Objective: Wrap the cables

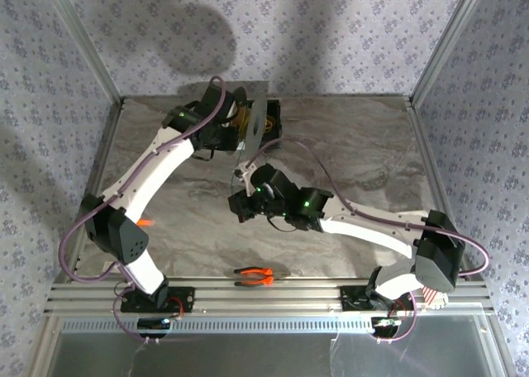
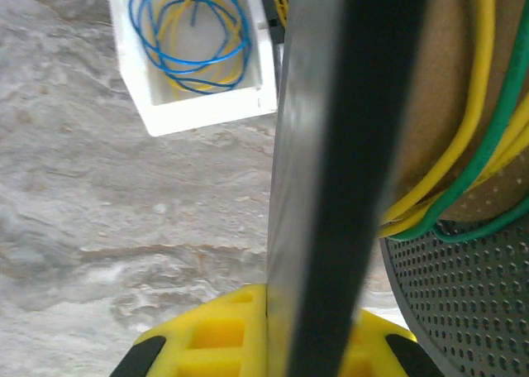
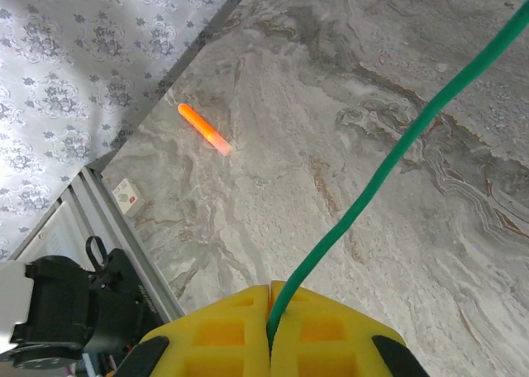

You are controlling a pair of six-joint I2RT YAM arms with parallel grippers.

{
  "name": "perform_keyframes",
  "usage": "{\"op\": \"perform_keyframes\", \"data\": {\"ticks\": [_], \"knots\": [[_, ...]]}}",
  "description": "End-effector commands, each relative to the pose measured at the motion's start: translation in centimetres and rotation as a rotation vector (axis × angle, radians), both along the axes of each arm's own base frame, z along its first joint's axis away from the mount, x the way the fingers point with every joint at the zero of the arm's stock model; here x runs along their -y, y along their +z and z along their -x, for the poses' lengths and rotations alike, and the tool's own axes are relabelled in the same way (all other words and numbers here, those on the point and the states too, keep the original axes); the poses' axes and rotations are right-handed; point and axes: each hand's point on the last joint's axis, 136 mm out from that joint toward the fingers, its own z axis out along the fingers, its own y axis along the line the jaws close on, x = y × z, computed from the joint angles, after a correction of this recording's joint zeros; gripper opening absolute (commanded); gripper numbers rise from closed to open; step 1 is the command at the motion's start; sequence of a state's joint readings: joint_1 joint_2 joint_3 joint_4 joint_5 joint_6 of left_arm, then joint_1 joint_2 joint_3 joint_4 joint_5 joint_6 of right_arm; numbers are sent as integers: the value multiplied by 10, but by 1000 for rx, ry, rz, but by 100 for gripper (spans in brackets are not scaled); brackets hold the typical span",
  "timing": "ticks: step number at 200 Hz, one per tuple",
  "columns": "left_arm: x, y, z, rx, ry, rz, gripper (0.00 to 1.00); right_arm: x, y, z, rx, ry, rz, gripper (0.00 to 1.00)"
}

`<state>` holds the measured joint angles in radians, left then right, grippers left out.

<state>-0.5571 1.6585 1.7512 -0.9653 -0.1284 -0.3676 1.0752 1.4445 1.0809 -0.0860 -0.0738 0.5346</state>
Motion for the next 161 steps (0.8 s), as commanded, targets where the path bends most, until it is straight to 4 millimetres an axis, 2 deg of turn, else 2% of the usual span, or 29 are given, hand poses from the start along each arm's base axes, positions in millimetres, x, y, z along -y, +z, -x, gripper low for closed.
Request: {"op": "perform_keyframes", "data": {"ticks": [1, 21, 40, 76, 108, 161], "knots": [[7, 114, -34, 330, 66, 384, 0, -9, -18, 37, -50, 141, -40, 0], [-8, 128, -28, 328, 99, 500, 0, 3, -39, 30, -76, 109, -55, 0], [-12, 141, -15, 310, 42, 608, 0, 22, -55, 18, -100, 67, -76, 0], [-11, 164, 18, 299, -122, 795, 0, 70, -80, -23, -194, -31, -134, 0], [-4, 172, 52, 287, -265, 857, 0, 92, -79, -50, -223, -42, -164, 0], [-9, 151, 98, 255, -376, 864, 0, 132, -61, -95, -220, -55, -273, 0]]}}
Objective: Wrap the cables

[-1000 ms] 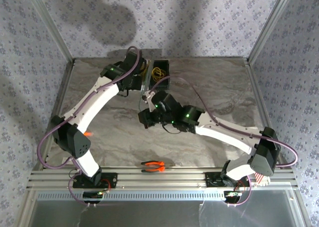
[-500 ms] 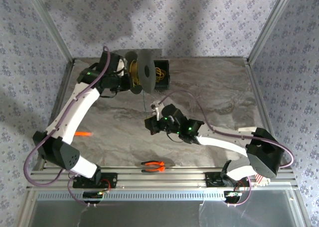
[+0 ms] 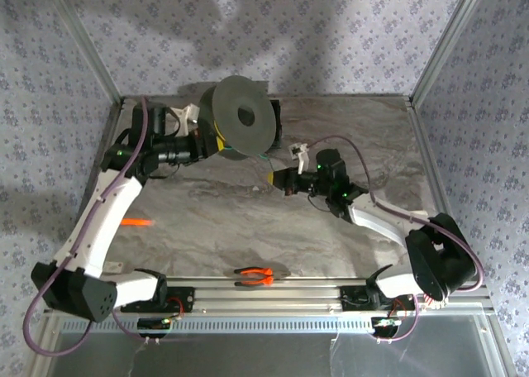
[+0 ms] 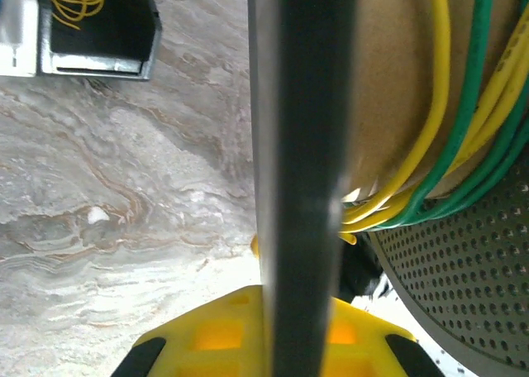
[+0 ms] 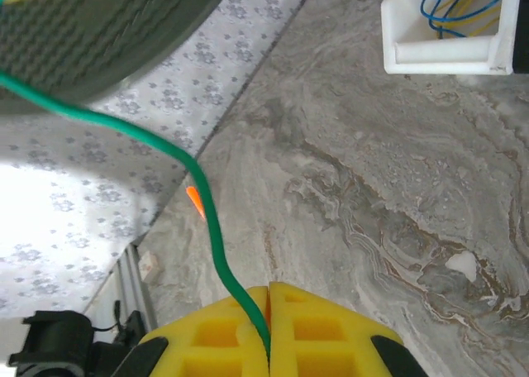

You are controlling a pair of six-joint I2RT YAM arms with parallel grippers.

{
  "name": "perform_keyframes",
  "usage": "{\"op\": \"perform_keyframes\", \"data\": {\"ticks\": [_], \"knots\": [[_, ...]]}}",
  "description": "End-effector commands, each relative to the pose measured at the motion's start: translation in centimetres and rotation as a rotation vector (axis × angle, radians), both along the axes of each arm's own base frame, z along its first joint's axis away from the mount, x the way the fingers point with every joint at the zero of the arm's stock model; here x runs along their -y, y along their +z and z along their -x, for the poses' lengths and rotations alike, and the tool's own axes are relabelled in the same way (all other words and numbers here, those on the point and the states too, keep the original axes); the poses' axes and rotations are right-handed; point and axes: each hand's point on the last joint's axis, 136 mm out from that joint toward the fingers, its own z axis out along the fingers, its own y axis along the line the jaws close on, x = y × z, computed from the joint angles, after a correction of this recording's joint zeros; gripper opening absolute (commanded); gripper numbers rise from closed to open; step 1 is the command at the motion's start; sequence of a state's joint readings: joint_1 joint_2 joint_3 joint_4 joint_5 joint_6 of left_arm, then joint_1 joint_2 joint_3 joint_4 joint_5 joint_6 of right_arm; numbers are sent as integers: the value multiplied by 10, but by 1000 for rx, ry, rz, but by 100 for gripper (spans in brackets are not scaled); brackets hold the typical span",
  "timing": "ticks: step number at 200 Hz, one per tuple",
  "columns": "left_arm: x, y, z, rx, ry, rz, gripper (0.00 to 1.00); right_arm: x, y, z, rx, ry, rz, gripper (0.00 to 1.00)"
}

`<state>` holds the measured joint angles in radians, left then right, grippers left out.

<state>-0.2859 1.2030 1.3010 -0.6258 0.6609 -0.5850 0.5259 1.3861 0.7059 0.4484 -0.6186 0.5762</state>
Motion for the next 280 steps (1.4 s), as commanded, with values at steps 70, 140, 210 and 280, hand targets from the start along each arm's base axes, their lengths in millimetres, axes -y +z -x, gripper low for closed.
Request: {"op": "perform_keyframes", "data": {"ticks": [70, 140, 210, 280], "knots": [[9, 70, 77, 373, -345, 146, 0, 47, -20, -53, -234, 83, 25, 0], [7, 31, 131, 331, -522, -63, 0, 78, -8, -93, -250, 25, 82, 0], [20, -26, 160, 229, -683, -318, 0, 94, 14, -118, -210, -53, 181, 0], [-5, -74, 130, 200, -572, -648, 0, 107, 24, -120, -190, -70, 210, 0]]}}
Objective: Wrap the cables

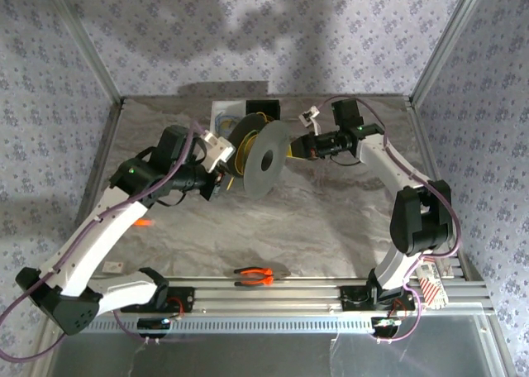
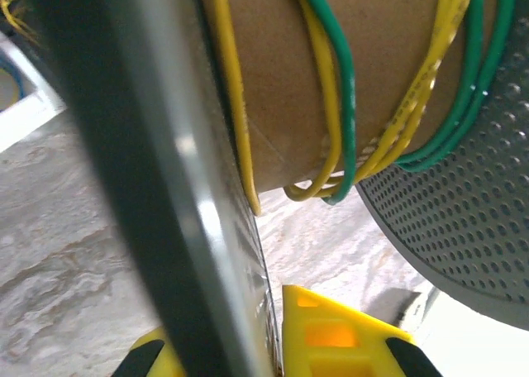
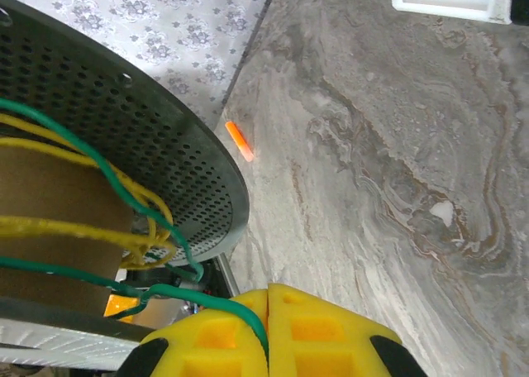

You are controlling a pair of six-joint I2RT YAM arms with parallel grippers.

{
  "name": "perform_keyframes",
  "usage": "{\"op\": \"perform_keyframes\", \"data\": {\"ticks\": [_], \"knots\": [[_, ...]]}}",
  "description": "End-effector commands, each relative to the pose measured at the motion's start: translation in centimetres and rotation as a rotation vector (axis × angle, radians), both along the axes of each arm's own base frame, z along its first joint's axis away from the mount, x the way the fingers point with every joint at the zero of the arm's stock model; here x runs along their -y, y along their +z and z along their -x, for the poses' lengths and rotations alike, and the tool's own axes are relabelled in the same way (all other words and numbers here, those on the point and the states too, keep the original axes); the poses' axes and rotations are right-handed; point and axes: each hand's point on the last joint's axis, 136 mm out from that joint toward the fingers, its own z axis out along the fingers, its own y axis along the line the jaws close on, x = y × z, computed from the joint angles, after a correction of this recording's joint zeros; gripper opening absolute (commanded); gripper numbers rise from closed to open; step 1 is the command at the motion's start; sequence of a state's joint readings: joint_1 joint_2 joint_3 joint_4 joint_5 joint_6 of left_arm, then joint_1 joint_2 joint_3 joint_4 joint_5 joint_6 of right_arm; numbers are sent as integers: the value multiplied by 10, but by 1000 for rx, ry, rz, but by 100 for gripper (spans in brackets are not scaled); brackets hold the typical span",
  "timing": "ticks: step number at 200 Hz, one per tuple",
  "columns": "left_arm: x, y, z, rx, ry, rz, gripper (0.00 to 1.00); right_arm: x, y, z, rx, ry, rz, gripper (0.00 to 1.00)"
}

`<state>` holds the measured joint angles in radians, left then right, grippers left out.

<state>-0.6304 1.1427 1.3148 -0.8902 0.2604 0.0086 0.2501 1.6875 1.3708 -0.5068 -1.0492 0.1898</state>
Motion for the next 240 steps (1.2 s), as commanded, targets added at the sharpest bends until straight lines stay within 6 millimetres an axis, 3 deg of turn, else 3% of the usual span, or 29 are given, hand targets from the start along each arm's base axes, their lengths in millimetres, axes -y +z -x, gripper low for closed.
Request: {"op": "perform_keyframes", "data": {"ticks": [1, 65, 107, 168, 216, 240], "knots": [[-27, -33, 61, -173, -113, -153, 0, 62, -8, -67, 114, -268, 157, 0], [-23, -47, 59, -184, -135, -163, 0, 68, -1, -67, 123, -273, 173, 0], [9, -13, 61, -120, -212, 61, 0, 61, 9, -54, 123, -242, 122, 0], [22, -12, 57, -138, -238, 106, 0, 79, 40, -32, 171, -300, 127, 47], [25, -7, 53, -136, -240, 165, 0, 94, 57, -14, 204, -340, 159, 59], [28, -1, 52, -161, -265, 235, 0, 88, 74, 15, 260, -276, 116, 68]]}}
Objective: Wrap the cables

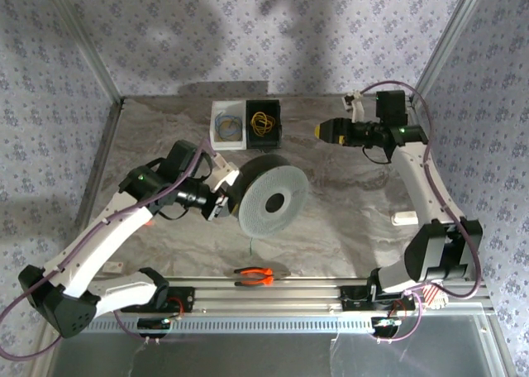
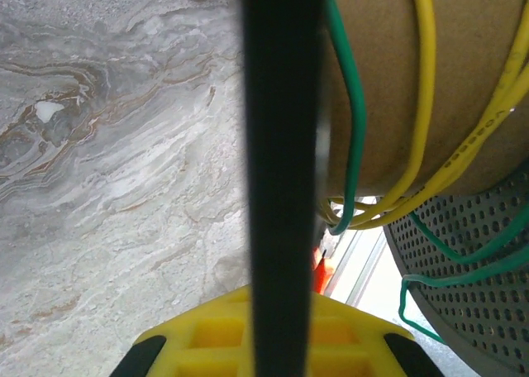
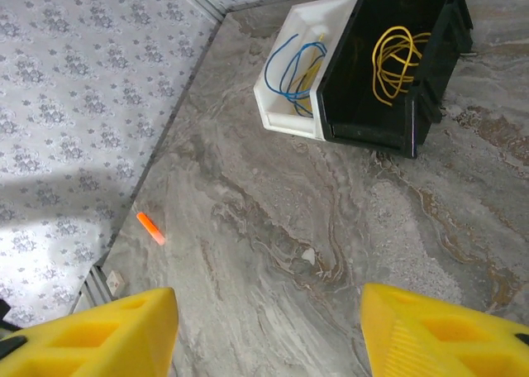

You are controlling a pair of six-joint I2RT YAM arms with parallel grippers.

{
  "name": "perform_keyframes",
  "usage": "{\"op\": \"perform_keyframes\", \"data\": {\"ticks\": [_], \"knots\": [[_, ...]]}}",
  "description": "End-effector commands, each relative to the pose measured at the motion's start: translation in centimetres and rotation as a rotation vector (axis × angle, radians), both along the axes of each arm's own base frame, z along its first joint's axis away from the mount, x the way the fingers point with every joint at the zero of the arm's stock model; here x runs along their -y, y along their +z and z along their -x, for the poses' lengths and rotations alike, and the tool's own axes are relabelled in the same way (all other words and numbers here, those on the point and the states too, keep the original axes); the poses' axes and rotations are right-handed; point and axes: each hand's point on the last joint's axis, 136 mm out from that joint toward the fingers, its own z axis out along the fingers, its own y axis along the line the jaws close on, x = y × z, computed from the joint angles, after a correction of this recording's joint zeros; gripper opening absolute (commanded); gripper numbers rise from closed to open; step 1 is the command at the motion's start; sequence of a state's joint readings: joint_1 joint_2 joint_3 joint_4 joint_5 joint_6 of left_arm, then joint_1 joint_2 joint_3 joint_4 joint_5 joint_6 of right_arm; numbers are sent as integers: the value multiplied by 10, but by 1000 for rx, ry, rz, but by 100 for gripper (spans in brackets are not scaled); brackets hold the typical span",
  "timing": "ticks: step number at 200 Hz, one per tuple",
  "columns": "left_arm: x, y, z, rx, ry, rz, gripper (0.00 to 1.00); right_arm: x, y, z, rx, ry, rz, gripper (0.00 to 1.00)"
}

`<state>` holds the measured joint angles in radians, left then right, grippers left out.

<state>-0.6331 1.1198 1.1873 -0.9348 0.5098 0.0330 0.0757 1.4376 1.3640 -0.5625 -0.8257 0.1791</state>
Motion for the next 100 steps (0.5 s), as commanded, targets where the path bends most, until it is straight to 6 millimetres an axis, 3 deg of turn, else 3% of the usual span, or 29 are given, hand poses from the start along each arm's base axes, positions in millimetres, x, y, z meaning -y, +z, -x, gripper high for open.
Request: {"op": "perform_keyframes", "data": {"ticks": [1, 40, 45, 100], "knots": [[15, 36, 1, 40, -66, 190, 0, -2, 13, 31, 40, 55, -7, 68], [23, 45, -7, -24, -116, 298, 0, -25, 36, 89, 205, 245, -72, 86], [25, 45, -7, -30, -126, 304, 0, -27, 25, 96, 185, 258, -72, 87], [40, 43, -18, -83, -178, 333, 0, -47, 22, 123, 207, 363, -96, 90]]}}
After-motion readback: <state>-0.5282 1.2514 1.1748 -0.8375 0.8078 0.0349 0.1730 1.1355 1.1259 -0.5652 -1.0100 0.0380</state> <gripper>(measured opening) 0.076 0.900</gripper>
